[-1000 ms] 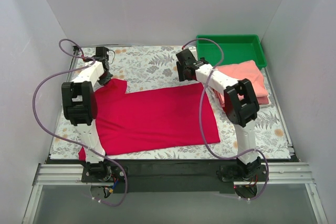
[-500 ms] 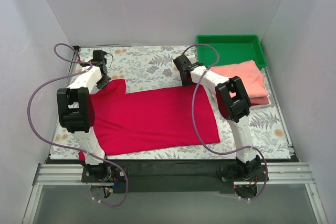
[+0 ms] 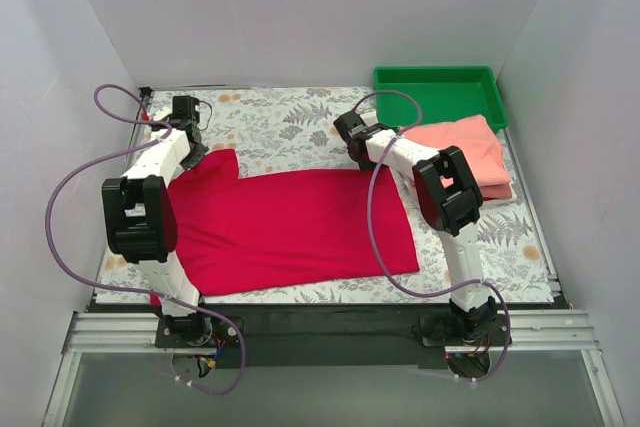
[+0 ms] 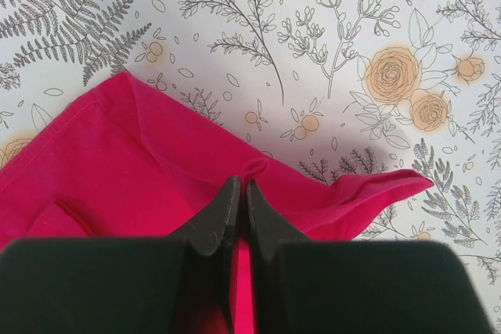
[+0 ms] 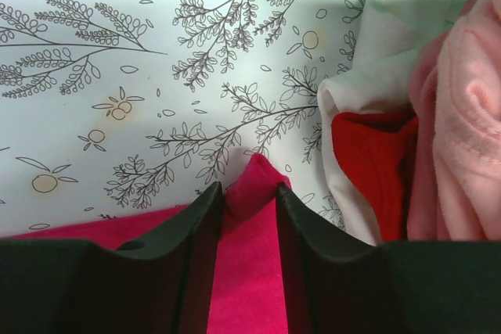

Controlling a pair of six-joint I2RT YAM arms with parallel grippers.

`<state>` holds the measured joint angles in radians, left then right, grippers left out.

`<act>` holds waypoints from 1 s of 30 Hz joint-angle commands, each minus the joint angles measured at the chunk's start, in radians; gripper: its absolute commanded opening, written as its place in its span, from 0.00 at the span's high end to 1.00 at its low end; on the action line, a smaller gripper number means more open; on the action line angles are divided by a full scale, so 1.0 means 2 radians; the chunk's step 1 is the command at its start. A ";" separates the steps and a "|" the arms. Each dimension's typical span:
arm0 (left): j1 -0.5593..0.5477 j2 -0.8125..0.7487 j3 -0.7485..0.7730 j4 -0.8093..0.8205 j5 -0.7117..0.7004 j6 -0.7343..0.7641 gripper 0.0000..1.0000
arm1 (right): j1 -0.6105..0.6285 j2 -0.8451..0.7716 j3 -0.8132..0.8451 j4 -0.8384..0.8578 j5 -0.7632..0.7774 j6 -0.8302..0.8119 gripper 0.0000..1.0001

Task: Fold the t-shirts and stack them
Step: Fold the tshirt

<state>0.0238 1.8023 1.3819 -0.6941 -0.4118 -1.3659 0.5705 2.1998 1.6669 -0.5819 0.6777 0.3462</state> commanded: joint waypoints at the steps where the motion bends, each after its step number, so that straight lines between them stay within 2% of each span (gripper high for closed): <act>1: -0.001 -0.027 -0.003 0.008 -0.015 -0.004 1.00 | -0.002 0.011 0.028 -0.013 0.000 0.008 0.61; 8: -0.001 -0.039 -0.011 0.007 -0.019 -0.009 1.00 | -0.001 0.014 0.040 -0.014 -0.014 -0.001 0.99; 17: -0.001 -0.089 -0.041 0.002 -0.013 -0.030 1.00 | -0.002 -0.032 0.007 -0.014 -0.016 0.016 0.99; 30: -0.005 -0.213 -0.155 0.000 0.016 -0.072 1.00 | 0.005 -0.122 -0.076 -0.001 -0.047 0.039 0.99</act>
<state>0.0227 1.4506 1.1099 -0.6888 -0.3862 -1.4666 0.5762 2.0243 1.5501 -0.5980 0.5884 0.3931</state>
